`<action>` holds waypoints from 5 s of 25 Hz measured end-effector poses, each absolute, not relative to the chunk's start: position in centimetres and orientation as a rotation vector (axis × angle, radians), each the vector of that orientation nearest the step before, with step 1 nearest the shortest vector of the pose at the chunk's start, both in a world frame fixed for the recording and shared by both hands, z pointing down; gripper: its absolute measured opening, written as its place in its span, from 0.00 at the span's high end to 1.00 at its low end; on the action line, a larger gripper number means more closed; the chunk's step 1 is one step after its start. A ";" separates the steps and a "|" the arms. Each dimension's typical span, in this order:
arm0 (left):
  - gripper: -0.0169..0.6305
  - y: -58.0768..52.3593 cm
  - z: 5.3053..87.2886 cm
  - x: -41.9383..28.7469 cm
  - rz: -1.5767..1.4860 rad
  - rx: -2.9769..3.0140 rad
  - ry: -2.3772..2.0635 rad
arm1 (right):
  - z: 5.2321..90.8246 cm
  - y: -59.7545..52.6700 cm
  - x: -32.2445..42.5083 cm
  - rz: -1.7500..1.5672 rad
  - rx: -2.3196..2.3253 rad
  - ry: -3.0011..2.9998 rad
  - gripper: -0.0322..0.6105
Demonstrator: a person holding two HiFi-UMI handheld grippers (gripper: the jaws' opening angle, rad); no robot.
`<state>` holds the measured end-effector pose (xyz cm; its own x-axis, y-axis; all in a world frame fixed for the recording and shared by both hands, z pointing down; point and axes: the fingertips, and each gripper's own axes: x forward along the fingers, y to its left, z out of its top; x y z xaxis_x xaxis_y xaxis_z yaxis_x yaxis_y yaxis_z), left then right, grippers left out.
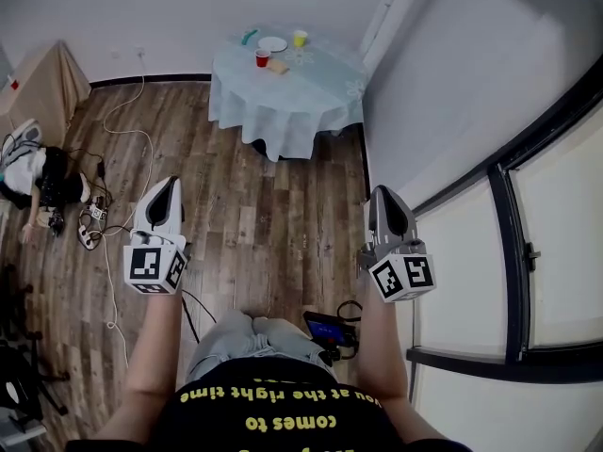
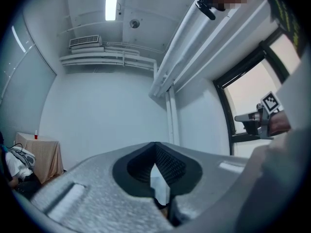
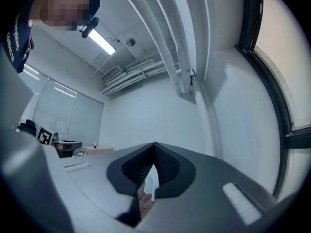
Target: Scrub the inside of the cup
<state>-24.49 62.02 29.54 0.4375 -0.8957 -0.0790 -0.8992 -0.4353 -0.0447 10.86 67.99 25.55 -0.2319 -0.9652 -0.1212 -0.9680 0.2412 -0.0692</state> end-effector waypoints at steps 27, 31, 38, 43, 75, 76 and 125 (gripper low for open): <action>0.97 50.9 30.7 -22.2 0.134 -2.659 1.596 | 27.7 57.2 11.4 -0.001 -1.837 2.437 0.94; 0.97 46.6 30.7 -21.3 0.103 -2.680 1.541 | 27.5 53.4 10.9 -0.009 -1.852 2.433 0.94; 0.97 39.4 30.0 -20.8 0.101 -2.703 1.480 | 27.8 46.9 10.3 -0.017 -1.871 2.418 0.94; 0.97 34.7 30.2 -21.1 0.113 -2.713 1.475 | 27.9 43.0 9.9 -0.024 -1.881 2.404 0.94; 0.97 22.6 32.1 -22.4 0.115 -2.754 1.458 | 28.7 30.7 7.8 -0.038 -1.892 2.413 0.94; 0.97 22.6 32.2 -22.5 0.111 -2.755 1.457 | 28.7 30.7 7.7 -0.037 -1.892 2.417 0.94; 0.97 4.3 34.0 -14.6 0.085 -2.768 1.623 | 30.1 6.0 13.3 -0.139 -1.606 2.596 0.94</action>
<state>-14.64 4.28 34.02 0.4880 -0.8728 -0.0110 -0.8692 -0.4870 0.0857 13.29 6.03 30.09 -0.4448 -0.8953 -0.0250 -0.8875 0.4443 -0.1222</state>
